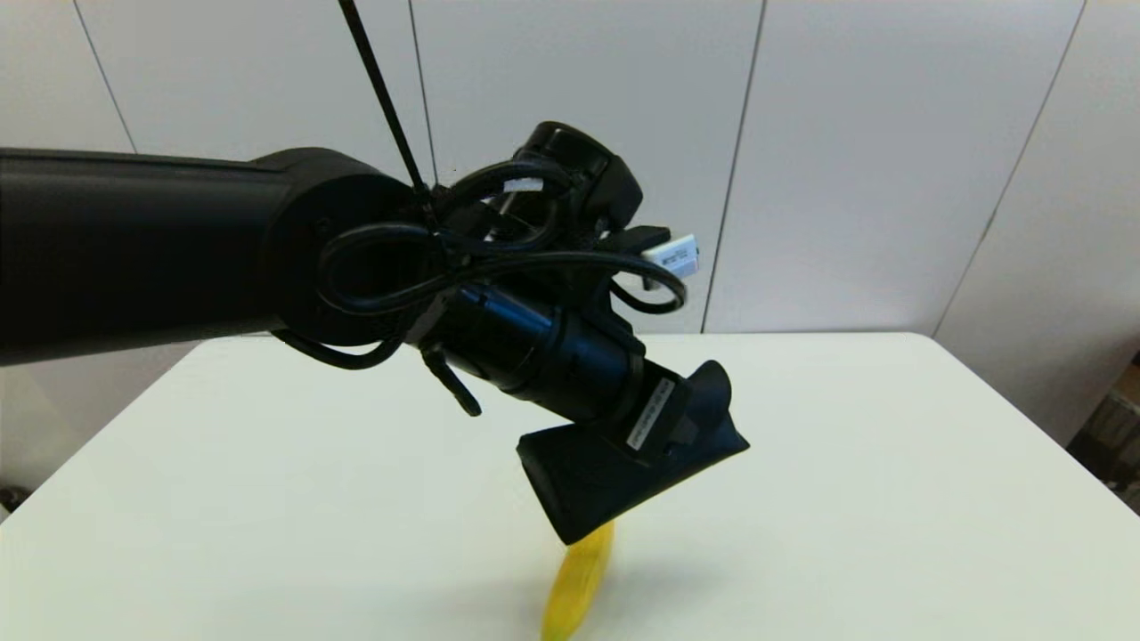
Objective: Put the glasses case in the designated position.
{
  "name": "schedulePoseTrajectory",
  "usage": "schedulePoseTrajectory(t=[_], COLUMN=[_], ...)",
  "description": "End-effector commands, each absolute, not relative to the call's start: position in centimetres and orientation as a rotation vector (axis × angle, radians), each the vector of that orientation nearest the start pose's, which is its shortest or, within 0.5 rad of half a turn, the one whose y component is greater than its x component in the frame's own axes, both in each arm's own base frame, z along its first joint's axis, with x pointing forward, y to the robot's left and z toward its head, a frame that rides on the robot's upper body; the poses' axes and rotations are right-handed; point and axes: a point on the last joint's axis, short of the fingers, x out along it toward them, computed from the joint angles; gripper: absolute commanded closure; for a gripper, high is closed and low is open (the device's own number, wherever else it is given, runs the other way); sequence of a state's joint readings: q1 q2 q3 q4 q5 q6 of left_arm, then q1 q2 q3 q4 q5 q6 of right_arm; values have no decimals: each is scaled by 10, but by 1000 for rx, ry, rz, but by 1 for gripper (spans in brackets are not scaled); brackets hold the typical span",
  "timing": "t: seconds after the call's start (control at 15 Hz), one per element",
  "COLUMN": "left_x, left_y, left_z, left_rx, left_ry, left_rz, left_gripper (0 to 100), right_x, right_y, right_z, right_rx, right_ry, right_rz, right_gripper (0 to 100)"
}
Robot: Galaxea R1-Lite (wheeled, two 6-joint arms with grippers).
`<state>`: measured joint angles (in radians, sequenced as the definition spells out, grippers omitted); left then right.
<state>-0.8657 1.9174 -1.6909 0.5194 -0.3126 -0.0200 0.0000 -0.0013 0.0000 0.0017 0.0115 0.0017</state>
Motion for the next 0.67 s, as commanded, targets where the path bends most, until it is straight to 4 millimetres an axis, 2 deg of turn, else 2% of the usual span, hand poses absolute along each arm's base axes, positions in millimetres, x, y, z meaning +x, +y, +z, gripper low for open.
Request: schedulePoseTrajectory(t=[0.07,0.27,0.67], left_x=[229,234,247], left_y=[-296,-304,-324], left_z=[233,220,203], left_rx=[213,203,156], left_ry=[789,825,768], left_rz=[-1132,-1057,-856], left_gripper=[100,100,100], right_x=[-23,-23,-23], right_y=[0,0,0], right_z=[75,75,75], right_rx=[2,2,2], right_ry=[2,2,2], right_rz=[12,12,12], right_gripper=[0,0,0])
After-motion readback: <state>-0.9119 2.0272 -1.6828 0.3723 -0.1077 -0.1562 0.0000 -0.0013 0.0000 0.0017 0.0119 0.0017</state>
